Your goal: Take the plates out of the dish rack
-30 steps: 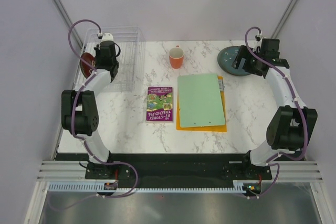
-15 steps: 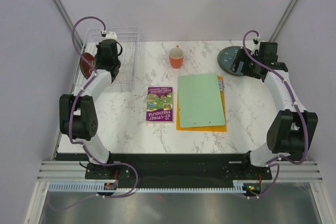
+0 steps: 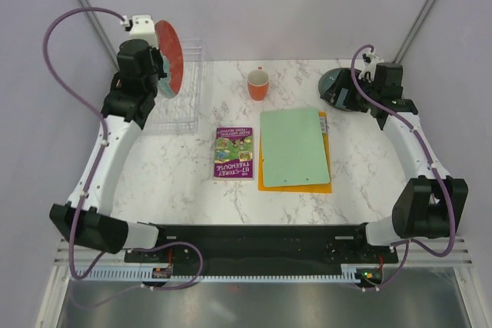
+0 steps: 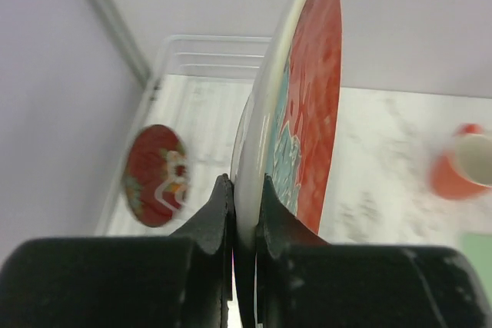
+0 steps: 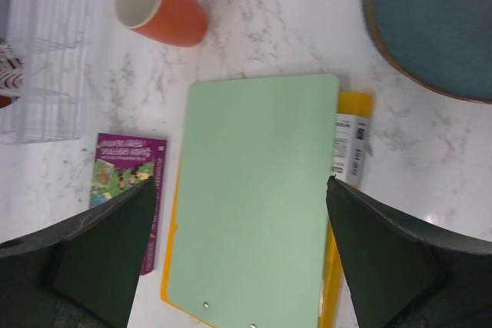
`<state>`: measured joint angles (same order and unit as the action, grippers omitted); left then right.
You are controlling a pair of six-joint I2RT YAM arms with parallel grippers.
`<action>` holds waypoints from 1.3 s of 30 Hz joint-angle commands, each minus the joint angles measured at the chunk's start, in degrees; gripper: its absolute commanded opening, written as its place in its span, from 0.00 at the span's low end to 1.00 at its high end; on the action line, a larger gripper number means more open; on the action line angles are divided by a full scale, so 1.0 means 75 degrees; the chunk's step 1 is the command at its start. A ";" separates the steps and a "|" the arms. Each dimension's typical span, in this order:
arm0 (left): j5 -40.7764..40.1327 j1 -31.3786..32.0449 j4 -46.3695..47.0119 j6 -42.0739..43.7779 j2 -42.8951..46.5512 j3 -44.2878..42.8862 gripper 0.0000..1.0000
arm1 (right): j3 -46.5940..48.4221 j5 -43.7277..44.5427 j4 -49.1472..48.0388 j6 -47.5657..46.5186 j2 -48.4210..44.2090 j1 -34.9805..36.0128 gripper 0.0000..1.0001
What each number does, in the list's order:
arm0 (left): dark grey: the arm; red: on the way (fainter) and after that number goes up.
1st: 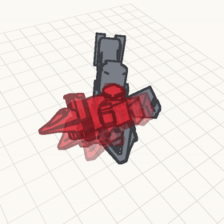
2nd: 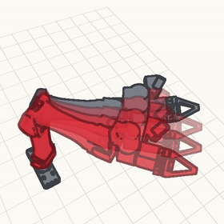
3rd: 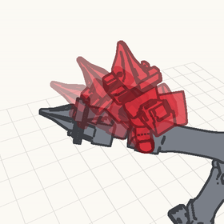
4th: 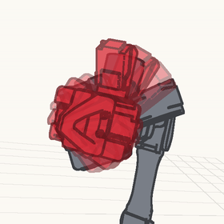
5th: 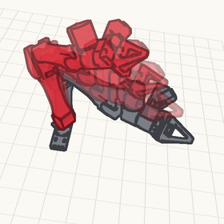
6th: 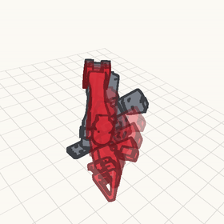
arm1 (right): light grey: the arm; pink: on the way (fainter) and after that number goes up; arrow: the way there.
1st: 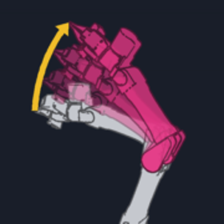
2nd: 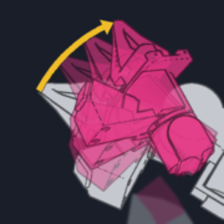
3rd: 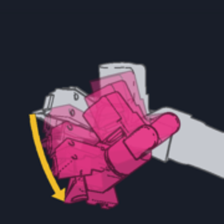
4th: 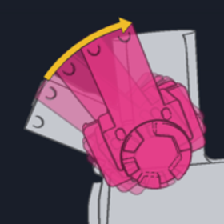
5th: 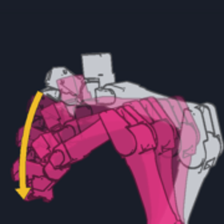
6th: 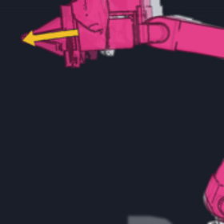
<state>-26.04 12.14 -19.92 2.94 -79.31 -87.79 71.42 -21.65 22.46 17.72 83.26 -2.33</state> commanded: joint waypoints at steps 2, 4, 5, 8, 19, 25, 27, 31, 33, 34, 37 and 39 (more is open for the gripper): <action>0.3433 -0.0002 0.0229 -0.3421 0.1292 0.0453 0.02 | -0.0615 -0.1822 -0.2382 0.1328 -0.0157 0.0521 0.98; 0.4653 -0.0002 0.0964 -0.4010 0.1597 0.1273 0.02 | -0.0768 -0.2023 -0.2909 0.1702 -0.0063 0.0766 0.98; 0.5259 -0.0002 0.1340 -0.4535 0.1725 0.1589 0.02 | -0.0815 -0.2116 -0.3156 0.1820 -0.0040 0.0860 0.98; 0.6116 -0.0002 0.2420 -0.5532 0.1961 0.2772 0.02 | -0.1049 -0.2491 -0.4128 0.2511 0.0124 0.1165 0.98; 0.7245 0.0080 0.4448 -0.7036 0.2020 0.4006 0.02 | -0.1354 -0.2586 -0.5712 0.3509 0.0757 0.2290 0.98; 0.7375 0.0139 0.4800 -0.7282 0.1996 0.4263 0.02 | -0.1460 -0.2808 -0.6497 0.4000 0.1179 0.2759 0.98; 0.7445 0.0151 0.4894 -0.7318 0.1973 0.4369 0.02 | -0.1390 -0.2890 -0.6603 0.4048 0.1296 0.2934 0.95; 0.7457 0.0209 0.5058 -0.7388 0.1891 0.4533 0.02 | -0.1366 -0.3171 -0.7304 0.4352 0.1542 0.3134 0.67; 0.7468 0.0233 0.5105 -0.7423 0.1868 0.4615 0.02 | -0.1436 -0.3300 -0.7610 0.4668 0.1648 0.3146 0.52; 0.7468 0.0233 0.5106 -0.7423 0.1844 0.4650 0.02 | -0.1425 -0.3382 -0.7751 0.4692 0.1683 0.3158 0.10; 0.7457 0.0233 0.5106 -0.7365 0.1821 0.4732 0.02 | -0.1436 -0.3429 -0.7753 0.4658 0.1707 0.3158 0.00; 0.7399 0.0233 0.4826 -0.7237 0.1762 0.4744 0.02 | -0.1448 -0.3093 -0.7520 0.4344 0.1508 0.3077 0.00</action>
<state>26.72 13.30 6.39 -47.35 -67.42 -50.26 60.47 -46.81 -30.20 54.22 95.74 20.84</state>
